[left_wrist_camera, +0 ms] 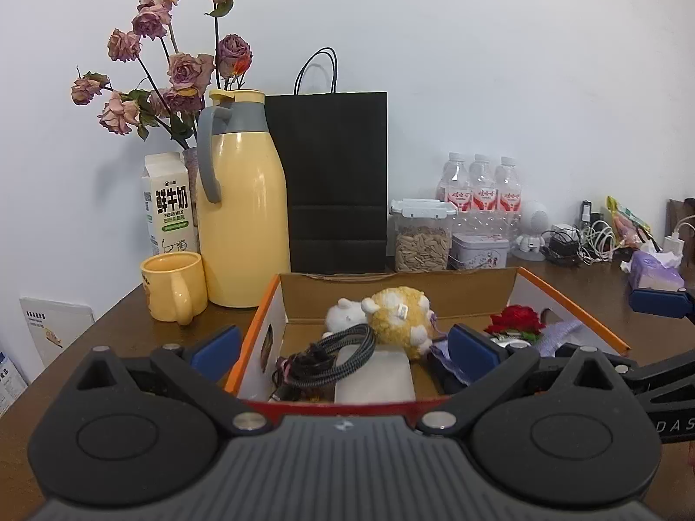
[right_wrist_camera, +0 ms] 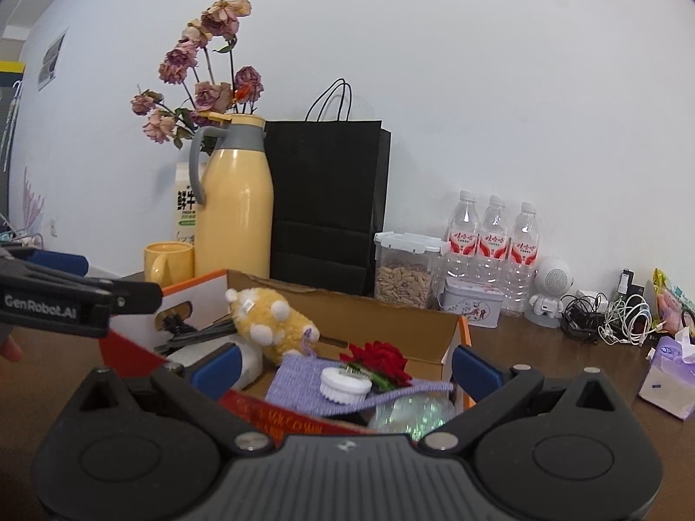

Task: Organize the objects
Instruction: 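Move both open tools back over the items on the table, then grasp the white cloth with the right tool while the left tool grasps a white cap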

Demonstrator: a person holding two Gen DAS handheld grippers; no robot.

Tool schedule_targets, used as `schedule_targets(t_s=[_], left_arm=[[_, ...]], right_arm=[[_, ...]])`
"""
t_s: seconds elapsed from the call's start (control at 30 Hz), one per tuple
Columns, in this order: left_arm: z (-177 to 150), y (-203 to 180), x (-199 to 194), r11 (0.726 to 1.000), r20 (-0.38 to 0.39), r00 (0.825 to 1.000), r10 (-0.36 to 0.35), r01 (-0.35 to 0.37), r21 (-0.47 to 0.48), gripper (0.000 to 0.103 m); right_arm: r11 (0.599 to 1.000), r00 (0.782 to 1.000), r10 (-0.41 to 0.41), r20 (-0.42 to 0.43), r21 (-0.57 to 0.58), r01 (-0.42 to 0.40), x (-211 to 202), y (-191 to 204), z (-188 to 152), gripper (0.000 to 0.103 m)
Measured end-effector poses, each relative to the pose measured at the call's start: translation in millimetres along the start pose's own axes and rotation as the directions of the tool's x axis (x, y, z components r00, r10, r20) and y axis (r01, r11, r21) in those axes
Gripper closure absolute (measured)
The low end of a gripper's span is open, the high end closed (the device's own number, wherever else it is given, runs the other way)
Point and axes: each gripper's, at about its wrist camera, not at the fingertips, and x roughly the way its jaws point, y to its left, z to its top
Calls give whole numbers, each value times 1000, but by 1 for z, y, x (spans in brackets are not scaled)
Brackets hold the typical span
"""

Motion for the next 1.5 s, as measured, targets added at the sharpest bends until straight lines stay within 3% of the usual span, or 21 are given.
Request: schedule_targets(t_s=[0.47, 0.8, 0.97, 1.2, 1.33, 1.5], left_arm=[[-21, 21, -48, 999, -91, 995, 42, -40, 20, 0], [-46, 45, -91, 998, -189, 980, 60, -65, -18, 0], [-58, 53, -102, 997, -220, 974, 60, -70, -37, 0], [-68, 58, -112, 996, -232, 972, 43, -59, -65, 0], [-69, 62, -114, 996, -236, 971, 38, -57, -75, 0], [-74, 71, -112, 993, -255, 966, 44, -71, -99, 0]], right_arm=[[999, 992, 39, -118, -13, -40, -51, 11, -25, 0], [995, 971, 94, -218, 3, -95, -84, 38, -48, 0], [990, 955, 135, -262, 2, -139, -78, 58, -54, 0], [978, 916, 207, -344, 89, -187, -53, 81, -56, 0], [983, 902, 183, -391, 94, -159, -32, 93, -56, 0], [991, 908, 132, -398, 48, -123, -24, 103, -58, 0]])
